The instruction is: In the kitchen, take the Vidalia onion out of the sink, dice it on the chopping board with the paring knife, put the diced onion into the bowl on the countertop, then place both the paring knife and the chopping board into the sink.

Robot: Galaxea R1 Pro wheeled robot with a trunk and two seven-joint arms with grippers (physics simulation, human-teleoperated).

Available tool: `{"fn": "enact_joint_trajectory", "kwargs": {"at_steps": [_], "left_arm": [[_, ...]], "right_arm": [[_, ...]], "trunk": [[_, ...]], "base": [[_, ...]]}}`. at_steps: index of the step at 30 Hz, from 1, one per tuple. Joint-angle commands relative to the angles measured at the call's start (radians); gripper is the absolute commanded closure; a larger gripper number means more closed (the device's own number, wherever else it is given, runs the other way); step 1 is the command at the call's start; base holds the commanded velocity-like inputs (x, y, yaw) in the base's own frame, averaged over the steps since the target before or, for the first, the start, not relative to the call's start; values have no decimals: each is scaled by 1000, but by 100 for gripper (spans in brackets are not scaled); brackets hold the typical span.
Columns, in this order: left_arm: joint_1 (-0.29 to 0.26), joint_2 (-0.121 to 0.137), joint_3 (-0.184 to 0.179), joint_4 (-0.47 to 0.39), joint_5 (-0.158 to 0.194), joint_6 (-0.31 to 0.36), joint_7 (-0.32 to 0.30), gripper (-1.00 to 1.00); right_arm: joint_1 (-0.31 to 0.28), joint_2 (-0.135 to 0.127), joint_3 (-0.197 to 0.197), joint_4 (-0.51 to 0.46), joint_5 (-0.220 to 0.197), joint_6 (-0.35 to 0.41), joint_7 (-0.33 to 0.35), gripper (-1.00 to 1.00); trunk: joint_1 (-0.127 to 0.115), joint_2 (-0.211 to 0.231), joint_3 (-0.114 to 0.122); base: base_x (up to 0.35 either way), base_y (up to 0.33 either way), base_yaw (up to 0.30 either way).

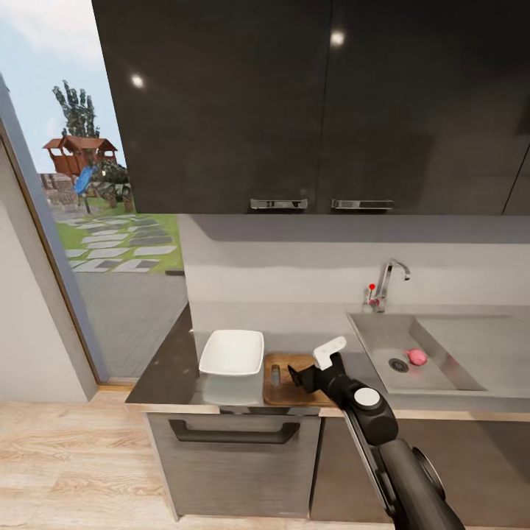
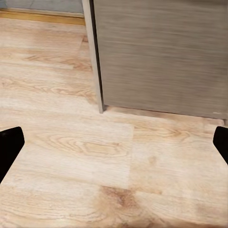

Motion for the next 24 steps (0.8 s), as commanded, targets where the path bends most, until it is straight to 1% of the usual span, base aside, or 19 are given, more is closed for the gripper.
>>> {"fn": "enact_joint_trajectory", "kwargs": {"at_steps": [1,7,9,11,15,19,24], "left_arm": [[1,0,-1,0,7,-2,0,-100],[1,0,-1,0,7,-2,-2,-100],[1,0,-1,0,7,-2,-2,-100],[1,0,-1,0,7,-2,-2,-100],[1,0,-1,0,7,-2,-3,-100],[1,0,-1,0,7,-2,-3,-100],[1,0,-1,-1,7,-2,-3,-100]], "right_arm": [[0,0,-1,-1,11,4,18,-100],[0,0,-3,-1,12,4,114,-100],[0,0,-3,-1,12,4,132,-100],[0,-1,-4,-3,12,4,170,-100],[0,-2,-5,-4,12,4,223,-100],[0,-8,-6,-6,12,4,257,-100],[0,-10,-16,-6,12,4,269,-100]], "trunk": [[0,-1,0],[0,-1,0],[0,-1,0],[0,-1,0],[0,-1,0],[0,-1,0],[0,-1,0]], "base": [[0,0,0],[0,0,0],[0,0,0],[0,0,0],[0,0,0],[0,0,0],[4,0,0]]}}
